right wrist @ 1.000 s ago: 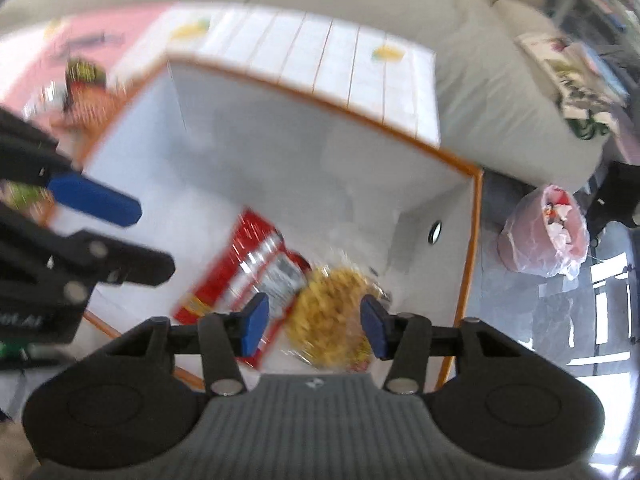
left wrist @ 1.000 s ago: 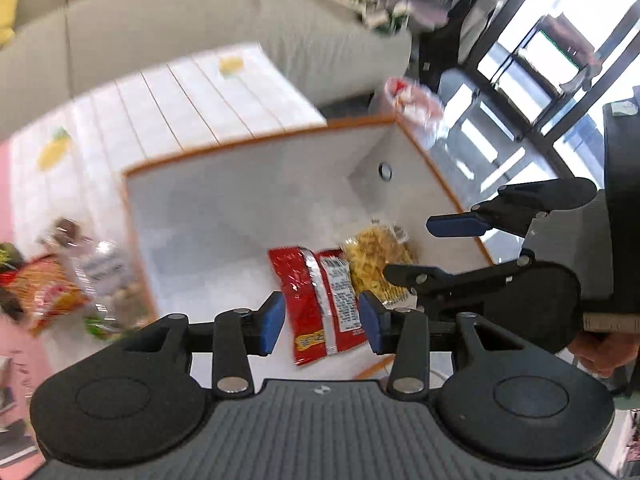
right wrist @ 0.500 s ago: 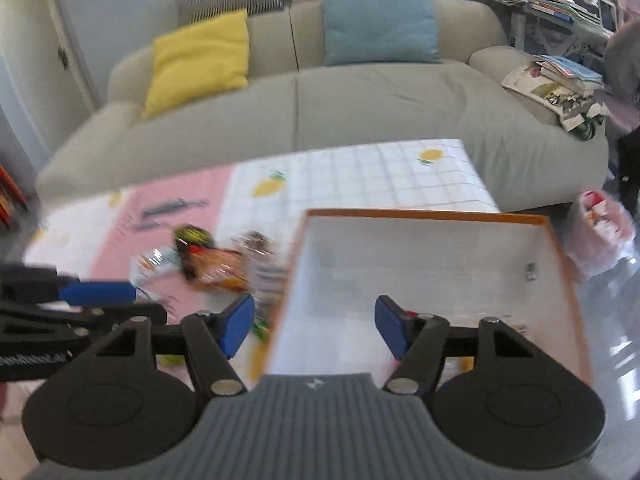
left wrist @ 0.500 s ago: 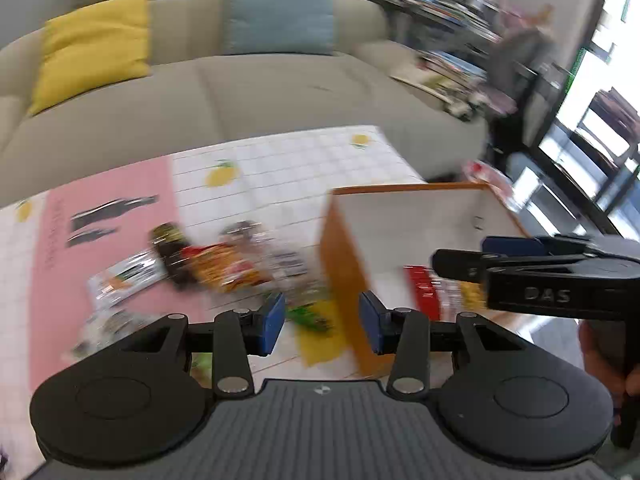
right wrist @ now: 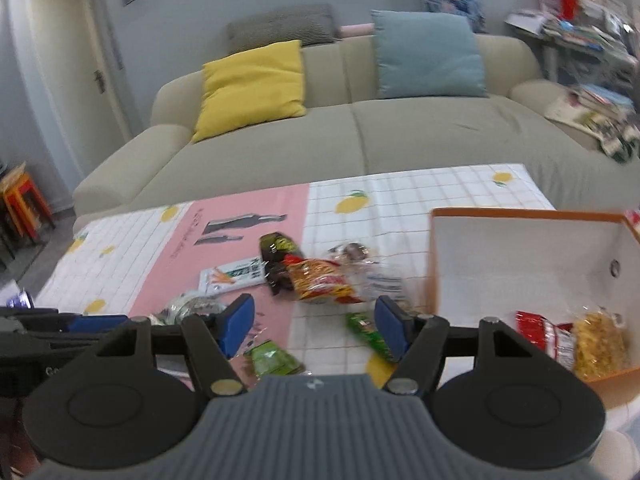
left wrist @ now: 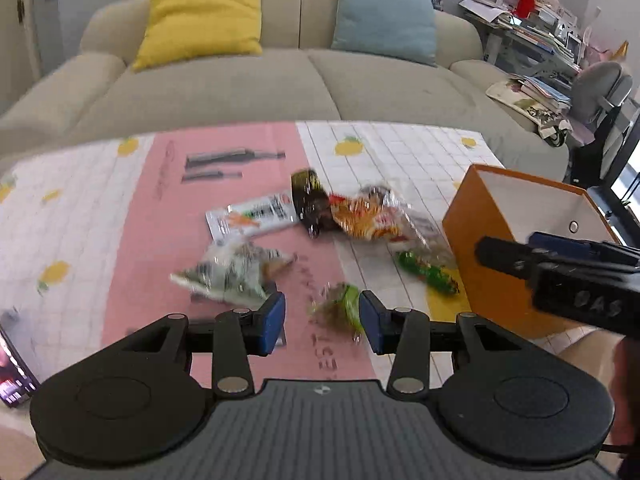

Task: Organize snacks
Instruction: 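Grasp the white-and-green bag with the left gripper while the right grasps the green packet, then carry both packets into the orange box and release them, then lift both grippers out of the orange box, then grasp the red Mimi chip bag with the left gripper while the right grasps the green sausage stick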

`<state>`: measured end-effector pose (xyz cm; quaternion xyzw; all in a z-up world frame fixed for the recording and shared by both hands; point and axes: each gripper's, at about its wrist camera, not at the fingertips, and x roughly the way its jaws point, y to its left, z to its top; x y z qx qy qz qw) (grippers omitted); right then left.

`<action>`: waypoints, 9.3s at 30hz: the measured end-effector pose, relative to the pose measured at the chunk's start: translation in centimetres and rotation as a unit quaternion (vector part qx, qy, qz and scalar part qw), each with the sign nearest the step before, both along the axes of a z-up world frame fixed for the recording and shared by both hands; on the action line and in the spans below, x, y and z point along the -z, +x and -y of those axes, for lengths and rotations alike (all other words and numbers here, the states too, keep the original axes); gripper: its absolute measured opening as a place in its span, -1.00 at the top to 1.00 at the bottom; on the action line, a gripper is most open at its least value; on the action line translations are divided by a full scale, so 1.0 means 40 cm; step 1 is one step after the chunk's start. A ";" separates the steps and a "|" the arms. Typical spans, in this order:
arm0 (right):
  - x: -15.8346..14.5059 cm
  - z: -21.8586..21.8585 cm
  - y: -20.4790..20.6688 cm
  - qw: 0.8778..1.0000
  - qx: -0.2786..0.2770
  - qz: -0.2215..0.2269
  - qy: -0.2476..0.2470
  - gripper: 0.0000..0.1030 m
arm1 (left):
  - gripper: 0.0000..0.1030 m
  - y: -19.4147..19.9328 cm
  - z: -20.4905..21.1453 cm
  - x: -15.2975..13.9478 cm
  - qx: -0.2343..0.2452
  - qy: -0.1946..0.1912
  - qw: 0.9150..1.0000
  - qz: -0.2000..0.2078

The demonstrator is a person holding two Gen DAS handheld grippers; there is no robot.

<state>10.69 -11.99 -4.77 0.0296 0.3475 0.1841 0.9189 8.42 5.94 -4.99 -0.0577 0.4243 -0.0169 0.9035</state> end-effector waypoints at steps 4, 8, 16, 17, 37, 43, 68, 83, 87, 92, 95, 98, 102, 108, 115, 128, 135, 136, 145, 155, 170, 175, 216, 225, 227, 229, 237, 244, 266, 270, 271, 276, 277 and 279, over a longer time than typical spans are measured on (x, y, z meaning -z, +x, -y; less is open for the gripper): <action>0.042 -0.043 0.012 1.000 -0.020 -0.012 -0.018 -0.27 | 0.02 0.004 -0.034 0.037 0.027 -0.025 0.999 -0.028; 0.093 -0.075 0.035 0.998 -0.036 -0.036 -0.041 -0.27 | -0.04 0.018 -0.065 0.063 0.027 -0.027 0.999 -0.039; 0.183 -0.138 0.100 0.992 -0.084 -0.067 -0.074 -0.27 | -0.52 0.089 -0.128 0.094 -0.004 0.004 0.999 -0.035; 0.191 -0.149 0.109 0.990 -0.094 -0.068 -0.076 -0.27 | -0.54 0.105 -0.134 0.098 -0.006 0.015 0.999 -0.036; 0.328 -0.240 0.198 0.976 -0.162 -0.102 -0.102 -0.13 | -0.54 0.264 -0.173 0.229 0.022 0.079 0.994 -0.071; 0.341 -0.250 0.204 0.975 -0.162 -0.108 -0.102 -0.02 | -0.47 0.269 -0.172 0.246 0.014 0.077 0.994 -0.082; 0.278 -0.190 0.144 0.981 -0.108 -0.118 -0.112 0.26 | -0.08 0.172 -0.084 0.162 -0.015 0.029 0.997 -0.070; 0.084 -0.037 0.076 0.992 -0.085 -0.079 -0.054 0.26 | -0.07 0.094 0.015 -0.016 0.022 -0.027 0.999 -0.011; 0.035 0.024 0.065 0.995 -0.068 -0.072 -0.032 0.26 | -0.07 0.090 0.057 -0.054 0.044 -0.039 0.998 0.000; -0.023 0.105 0.063 0.997 -0.048 -0.060 -0.028 0.26 | -0.07 0.089 0.128 -0.088 0.082 -0.038 0.996 0.014; -0.046 0.159 0.067 0.997 -0.035 -0.058 -0.032 0.26 | -0.07 0.095 0.176 -0.102 0.104 -0.025 0.994 0.022; -0.061 0.218 0.078 0.997 -0.015 -0.060 -0.035 0.26 | -0.07 0.107 0.220 -0.114 0.130 -0.027 0.991 0.026; -0.078 0.291 0.087 0.997 0.010 -0.058 -0.048 0.26 | -0.07 0.127 0.277 -0.126 0.157 -0.015 0.987 0.037; -0.060 0.368 0.133 0.993 0.028 -0.081 -0.076 0.26 | -0.07 0.174 0.388 -0.117 0.212 0.037 0.976 0.045; 0.001 0.454 0.212 0.985 0.046 -0.153 -0.066 0.26 | -0.07 0.218 0.488 -0.055 0.282 0.109 0.953 0.016; 0.122 0.469 0.318 0.965 0.014 -0.252 -0.070 0.26 | -0.07 0.250 0.608 0.026 0.399 0.206 0.894 0.001; 0.140 0.474 0.344 0.961 0.004 -0.260 -0.097 0.26 | -0.07 0.264 0.645 0.061 0.428 0.208 0.879 -0.017; 0.145 0.474 0.345 0.959 0.004 -0.265 -0.098 0.26 | -0.07 0.273 0.650 0.070 0.430 0.207 0.879 -0.026; 0.215 0.469 0.360 0.946 -0.012 -0.307 -0.100 0.25 | -0.10 0.298 0.669 0.129 0.444 0.215 0.866 -0.083; 0.247 0.462 0.371 0.938 -0.009 -0.332 -0.095 0.18 | -0.43 0.291 0.684 0.143 0.455 0.234 0.855 -0.086; 0.091 0.478 0.332 0.962 0.035 -0.250 -0.103 -0.20 | -0.57 0.225 0.647 0.021 0.437 0.231 0.869 -0.004; 0.048 0.490 0.284 0.971 0.090 -0.207 -0.080 -0.23 | -0.57 0.219 0.591 -0.050 0.389 0.167 0.906 0.018; 0.054 -0.008 0.019 0.991 0.041 0.018 -0.129 -0.39 | -0.49 0.090 0.046 0.002 0.066 0.006 0.998 0.013; 0.082 -0.049 0.082 0.980 -0.028 0.031 -0.196 -0.27 | -0.44 0.150 0.033 0.031 0.109 0.011 0.994 0.000; 0.096 -0.060 0.098 0.977 -0.038 0.025 -0.208 -0.13 | -0.42 0.166 0.034 0.041 0.122 0.020 0.992 0.000; 0.112 -0.071 0.109 0.975 -0.044 0.019 -0.215 -0.07 | -0.42 0.180 0.038 0.052 0.145 0.024 0.989 0.003; 0.194 -0.115 0.151 0.972 -0.043 -0.001 -0.230 0.14 | -0.25 0.249 0.055 0.095 0.190 0.029 0.981 -0.001; 0.266 -0.143 0.185 0.962 -0.065 -0.012 -0.265 0.32 | -0.03 0.309 0.109 0.148 0.226 0.048 0.973 -0.008; 0.333 -0.127 0.230 0.959 -0.079 -0.061 -0.264 0.47 | 0.83 0.355 0.127 0.206 0.198 0.056 0.978 -0.046; 0.315 -0.117 0.212 0.967 -0.073 -0.090 -0.227 0.48 | 0.85 0.308 0.097 0.194 0.173 0.055 0.981 -0.062; 0.309 -0.113 0.206 0.969 -0.070 -0.101 -0.214 0.48 | 0.86 0.290 0.089 0.191 0.171 0.053 0.982 -0.067; 0.293 -0.084 0.173 0.975 -0.046 -0.171 -0.130 0.48 | 0.87 0.207 0.044 0.192 0.169 0.050 0.979 -0.099; 0.291 -0.076 0.167 0.975 -0.040 -0.185 -0.114 0.48 | 0.87 0.189 0.039 0.194 0.169 0.053 0.978 -0.107; 0.289 -0.061 0.153 0.973 -0.024 -0.211 -0.085 0.48 | 0.87 0.155 0.031 0.195 0.169 0.055 0.976 -0.122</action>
